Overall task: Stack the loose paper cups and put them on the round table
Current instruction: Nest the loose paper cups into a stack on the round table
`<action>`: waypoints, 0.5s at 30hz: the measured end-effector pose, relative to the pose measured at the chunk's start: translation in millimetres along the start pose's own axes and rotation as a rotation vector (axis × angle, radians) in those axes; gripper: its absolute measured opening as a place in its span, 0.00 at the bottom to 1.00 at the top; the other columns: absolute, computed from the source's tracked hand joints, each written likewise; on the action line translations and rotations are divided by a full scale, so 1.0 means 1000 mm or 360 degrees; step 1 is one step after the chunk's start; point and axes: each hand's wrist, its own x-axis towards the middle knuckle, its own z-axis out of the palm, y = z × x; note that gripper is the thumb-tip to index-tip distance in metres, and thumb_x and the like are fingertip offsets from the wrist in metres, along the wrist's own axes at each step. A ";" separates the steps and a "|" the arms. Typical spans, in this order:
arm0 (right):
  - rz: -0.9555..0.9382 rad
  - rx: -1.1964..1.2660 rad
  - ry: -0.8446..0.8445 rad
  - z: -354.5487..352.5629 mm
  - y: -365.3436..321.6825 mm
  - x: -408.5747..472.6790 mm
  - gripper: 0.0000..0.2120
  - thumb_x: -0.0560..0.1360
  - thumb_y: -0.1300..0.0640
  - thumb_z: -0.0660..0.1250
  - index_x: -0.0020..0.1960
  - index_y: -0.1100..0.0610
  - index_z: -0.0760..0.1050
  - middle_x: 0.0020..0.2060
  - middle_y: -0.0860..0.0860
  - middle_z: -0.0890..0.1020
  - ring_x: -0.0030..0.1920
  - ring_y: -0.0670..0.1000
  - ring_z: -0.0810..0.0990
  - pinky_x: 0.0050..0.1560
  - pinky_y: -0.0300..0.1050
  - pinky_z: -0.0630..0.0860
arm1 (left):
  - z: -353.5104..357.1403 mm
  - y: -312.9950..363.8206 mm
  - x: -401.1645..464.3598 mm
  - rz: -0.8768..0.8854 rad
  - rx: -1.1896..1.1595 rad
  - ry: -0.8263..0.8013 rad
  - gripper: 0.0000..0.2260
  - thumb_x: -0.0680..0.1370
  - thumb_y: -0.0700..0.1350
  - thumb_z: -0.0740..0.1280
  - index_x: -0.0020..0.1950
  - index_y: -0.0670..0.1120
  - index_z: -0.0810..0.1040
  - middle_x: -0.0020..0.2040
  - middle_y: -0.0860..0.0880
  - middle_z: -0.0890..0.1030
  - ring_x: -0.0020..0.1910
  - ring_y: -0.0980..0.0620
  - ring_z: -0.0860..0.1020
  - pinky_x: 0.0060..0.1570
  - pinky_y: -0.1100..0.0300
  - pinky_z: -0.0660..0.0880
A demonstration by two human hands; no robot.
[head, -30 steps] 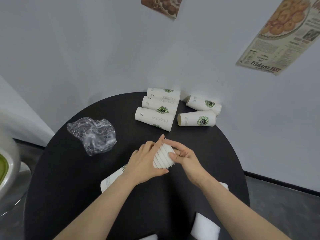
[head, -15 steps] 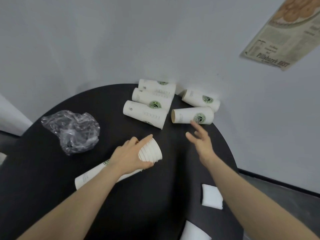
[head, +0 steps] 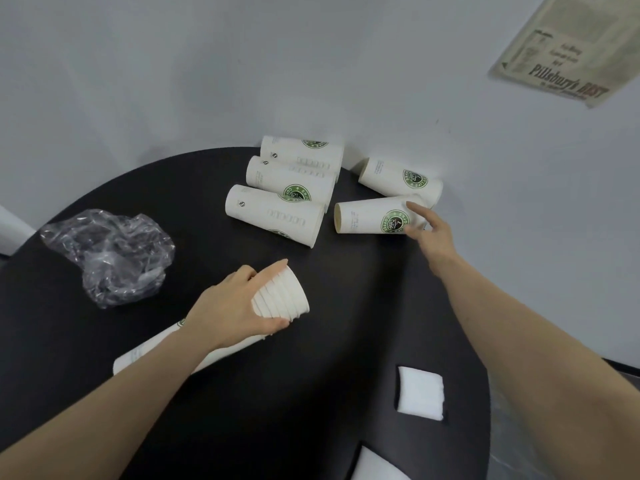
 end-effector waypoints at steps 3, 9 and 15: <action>0.0042 0.0112 0.0026 0.001 0.000 -0.005 0.23 0.71 0.75 0.65 0.62 0.57 0.77 0.55 0.54 0.78 0.49 0.45 0.77 0.42 0.25 0.73 | 0.000 0.000 0.000 -0.0002 -0.0014 -0.0034 0.41 0.66 0.72 0.64 0.72 0.73 0.44 0.54 0.61 0.66 0.51 0.60 0.69 0.41 0.61 0.68; 0.0236 0.0341 0.0083 0.000 0.005 -0.026 0.17 0.72 0.76 0.64 0.50 0.56 0.80 0.55 0.57 0.79 0.43 0.45 0.80 0.36 0.29 0.76 | 0.000 0.005 -0.004 -0.0001 0.0039 -0.0029 0.42 0.67 0.70 0.66 0.73 0.72 0.44 0.56 0.60 0.66 0.52 0.60 0.69 0.41 0.63 0.69; 0.0250 0.0428 0.0106 -0.013 -0.001 -0.057 0.21 0.75 0.74 0.61 0.47 0.48 0.80 0.57 0.54 0.80 0.53 0.52 0.79 0.57 0.49 0.76 | -0.006 0.009 -0.006 -0.0039 -0.0060 -0.0068 0.42 0.67 0.68 0.68 0.74 0.71 0.46 0.54 0.59 0.66 0.52 0.58 0.70 0.45 0.59 0.71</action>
